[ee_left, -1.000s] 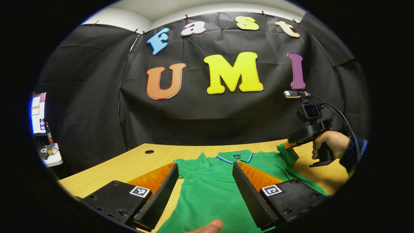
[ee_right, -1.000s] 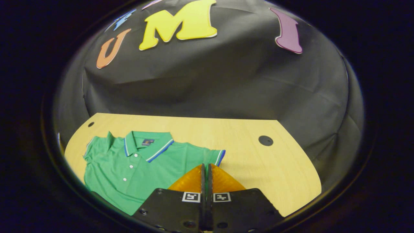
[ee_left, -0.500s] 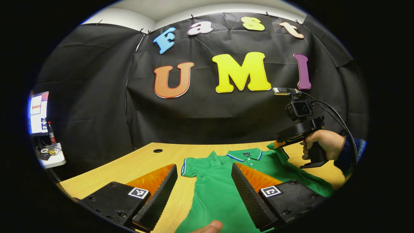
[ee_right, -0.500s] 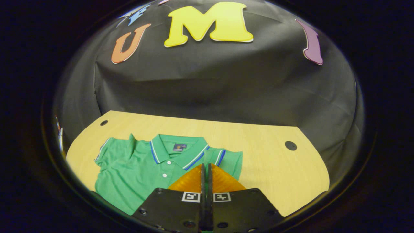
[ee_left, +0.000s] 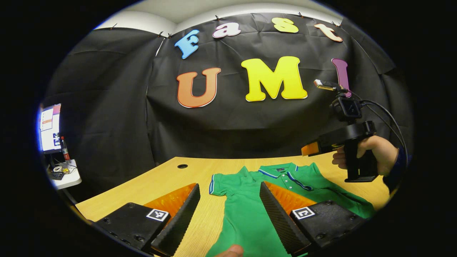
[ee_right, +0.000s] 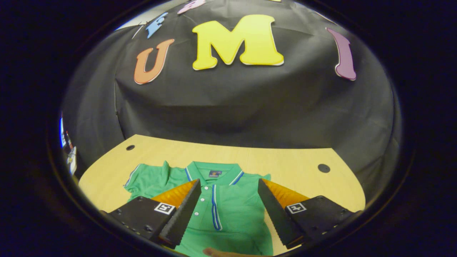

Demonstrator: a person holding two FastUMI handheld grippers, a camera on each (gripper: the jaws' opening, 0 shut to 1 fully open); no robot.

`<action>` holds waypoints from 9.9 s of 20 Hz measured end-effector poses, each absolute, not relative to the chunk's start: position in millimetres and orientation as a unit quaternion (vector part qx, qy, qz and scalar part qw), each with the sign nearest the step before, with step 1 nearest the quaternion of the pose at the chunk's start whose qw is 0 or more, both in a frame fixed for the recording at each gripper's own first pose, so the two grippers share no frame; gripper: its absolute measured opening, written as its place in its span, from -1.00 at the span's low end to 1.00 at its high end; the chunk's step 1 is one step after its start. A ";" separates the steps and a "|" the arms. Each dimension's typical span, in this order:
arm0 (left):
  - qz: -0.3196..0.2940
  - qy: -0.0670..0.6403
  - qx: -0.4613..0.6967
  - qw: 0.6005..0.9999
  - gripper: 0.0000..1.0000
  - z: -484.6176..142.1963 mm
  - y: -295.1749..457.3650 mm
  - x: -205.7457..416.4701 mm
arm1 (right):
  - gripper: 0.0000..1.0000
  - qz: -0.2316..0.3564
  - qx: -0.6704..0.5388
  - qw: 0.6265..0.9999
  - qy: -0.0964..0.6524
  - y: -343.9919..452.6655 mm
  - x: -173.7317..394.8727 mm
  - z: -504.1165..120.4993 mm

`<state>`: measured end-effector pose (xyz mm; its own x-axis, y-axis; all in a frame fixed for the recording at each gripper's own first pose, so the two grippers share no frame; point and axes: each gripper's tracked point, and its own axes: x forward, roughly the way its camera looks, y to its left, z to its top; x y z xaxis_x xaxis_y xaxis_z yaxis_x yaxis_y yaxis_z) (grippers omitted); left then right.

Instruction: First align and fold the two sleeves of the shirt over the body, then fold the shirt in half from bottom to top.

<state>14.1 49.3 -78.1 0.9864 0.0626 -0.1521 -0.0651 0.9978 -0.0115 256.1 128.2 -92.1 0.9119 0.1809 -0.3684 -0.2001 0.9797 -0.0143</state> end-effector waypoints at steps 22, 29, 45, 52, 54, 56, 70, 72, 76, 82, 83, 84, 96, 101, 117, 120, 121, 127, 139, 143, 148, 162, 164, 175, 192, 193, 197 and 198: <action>0.075 0.258 0.011 0.963 1.00 -161.7 115.8 216.9 | 0.91 0.070 -0.051 0.993 0.075 1.3 70.9 -88.5; 0.066 0.317 0.002 0.946 0.99 -216.4 125.0 243.1 | 0.90 0.056 -0.065 0.995 0.052 -22.5 14.5 -110.7; 0.045 0.358 -0.050 0.931 -0.84 -238.8 107.4 242.5 | 0.90 0.071 -0.052 0.995 0.053 -15.5 -7.5 -133.9; 0.021 0.331 -0.045 0.942 -0.87 -197.4 83.2 245.7 | 0.91 0.061 -0.048 0.995 0.058 -24.6 -8.8 -139.1; 0.007 0.326 -0.053 0.944 -0.87 -188.7 67.1 245.5 | 0.91 0.061 -0.046 0.995 0.062 -26.0 -9.9 -141.7; -0.003 0.322 -0.054 0.945 -0.87 -180.5 52.5 246.5 | 0.91 0.059 -0.047 0.995 0.060 -28.3 -10.3 -142.4; -0.070 0.324 -0.021 0.943 -0.50 -182.2 -50.0 245.2 | 0.91 0.039 -0.038 0.994 0.091 -50.5 -11.5 -177.2; -0.060 0.306 -0.023 0.950 0.09 -175.4 -48.8 247.7 | 0.91 0.038 -0.036 0.994 0.095 -52.4 -13.4 -179.7; -0.053 0.290 -0.040 0.955 1.00 -160.9 -42.5 236.5 | 0.91 0.033 -0.034 0.994 0.094 -55.3 -14.8 -177.1; -0.036 0.257 -0.033 0.965 1.00 -127.7 -11.1 193.9 | 0.91 0.044 -0.030 0.995 0.088 -44.3 -35.8 -166.4; -0.034 0.248 -0.029 0.968 1.00 -121.8 -6.5 185.2 | 0.92 0.044 -0.032 0.995 0.085 -42.4 -39.8 -164.1; -0.033 0.238 -0.027 0.970 1.00 -114.0 -1.7 172.9 | 0.91 0.046 -0.034 0.995 0.082 -40.6 -45.0 -161.8; -0.023 0.120 -0.011 0.992 1.00 -56.7 37.3 17.8 | 0.91 0.045 -0.084 0.995 0.024 -22.8 -121.5 -140.1; -0.027 0.136 -0.003 0.990 1.00 -106.5 54.0 -40.7 | 0.91 0.048 -0.068 0.995 0.050 -19.8 -126.6 -159.3; -0.031 0.202 -0.040 0.978 1.00 -212.7 76.0 -117.7 | 0.91 0.049 -0.062 0.990 0.116 -23.3 -126.8 -210.3; -0.031 0.207 -0.045 0.977 1.00 -219.0 77.3 -121.3 | 0.92 0.051 -0.048 0.988 0.140 -23.6 -126.9 -227.2; -0.039 0.211 -0.045 0.976 1.00 -222.4 74.2 -122.3 | 0.91 0.051 -0.042 0.987 0.148 -24.1 -126.3 -231.0; -0.045 0.216 -0.020 0.975 1.00 -229.1 69.1 -123.8 | 0.91 0.062 -0.008 0.980 0.191 -20.6 -118.1 -255.3; -0.043 0.227 -0.016 0.973 -0.67 -227.6 51.4 -112.4 | -0.71 0.089 0.035 0.974 0.206 4.9 -107.5 -259.0; -0.054 0.233 -0.025 0.971 -0.83 -222.7 44.8 -110.6 | -0.99 0.090 0.002 0.975 0.205 5.7 -105.2 -255.0; -0.063 0.199 -0.017 0.978 -0.85 -192.0 43.8 -105.3 | -1.00 0.079 -0.004 0.973 0.216 0.6 -101.2 -246.8; -0.066 0.130 -0.027 0.989 -0.84 -93.9 42.2 -25.5 | -1.00 0.098 -0.025 0.990 0.103 7.5 -26.4 -101.7; -0.068 0.115 -0.023 0.991 -0.84 -75.4 41.6 0.0 | -0.99 0.098 -0.026 0.991 0.087 10.6 4.4 -81.3; -0.065 0.089 -0.009 0.994 -0.84 -50.8 27.0 194.8 | -1.00 0.081 -0.040 0.993 0.082 30.0 226.0 -43.1; -0.036 0.171 -0.001 0.985 -0.17 -160.1 33.4 346.9 | 0.25 0.057 -0.043 0.986 0.153 46.9 399.0 -120.3; -0.037 0.169 -0.009 0.985 0.42 -159.2 32.0 347.6 | 0.88 0.050 -0.048 0.986 0.153 43.6 394.9 -116.9; -0.033 0.164 -0.041 0.985 1.00 -125.0 34.4 321.0 | 0.92 0.052 -0.042 0.988 0.136 39.9 364.9 -84.3; -0.031 0.159 -0.042 0.986 1.00 -115.2 35.5 311.3 | 0.92 0.053 -0.043 0.990 0.127 39.1 355.0 -73.0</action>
<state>311.3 35.5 -115.2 0.9478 -0.0749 -0.3100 0.0482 0.9945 -0.0928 355.0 39.1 -73.0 0.9620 0.0931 -0.2567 -0.1150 0.9908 -0.0720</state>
